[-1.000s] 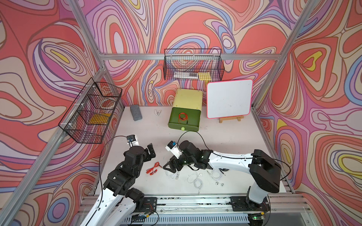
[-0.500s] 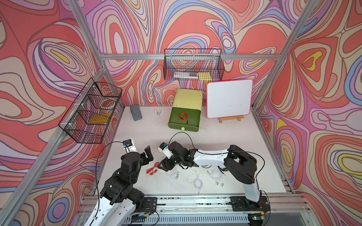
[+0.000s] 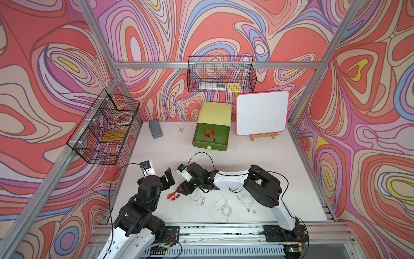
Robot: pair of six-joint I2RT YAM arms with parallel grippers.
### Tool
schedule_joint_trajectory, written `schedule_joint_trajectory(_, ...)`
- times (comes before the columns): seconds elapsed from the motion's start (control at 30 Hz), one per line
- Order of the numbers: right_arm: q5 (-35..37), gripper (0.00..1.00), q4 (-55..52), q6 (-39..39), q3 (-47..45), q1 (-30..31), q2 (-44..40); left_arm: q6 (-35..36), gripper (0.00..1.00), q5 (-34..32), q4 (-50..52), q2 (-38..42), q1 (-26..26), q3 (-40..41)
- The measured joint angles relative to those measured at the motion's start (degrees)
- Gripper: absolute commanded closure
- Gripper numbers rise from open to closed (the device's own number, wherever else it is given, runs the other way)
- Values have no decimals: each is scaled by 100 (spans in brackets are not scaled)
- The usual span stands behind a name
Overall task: Place the wired earphones into the drawer by color
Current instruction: Pick up the wired earphones from the center of the board.
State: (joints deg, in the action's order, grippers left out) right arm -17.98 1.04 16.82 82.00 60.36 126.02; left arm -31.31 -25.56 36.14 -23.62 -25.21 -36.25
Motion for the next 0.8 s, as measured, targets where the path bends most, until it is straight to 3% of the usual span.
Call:
schedule_joint_trajectory(0.1,-7,39,-35,-24,87,2,55,0,1,-15,7,0,0,0)
schedule_joint_trajectory(0.4,-181,57,9,-87,315,2,282,0,1,-15,42,0,0,0)
schedule_joint_trajectory(0.8,-284,92,15,-116,323,2,313,0,1,-15,59,31,0,0)
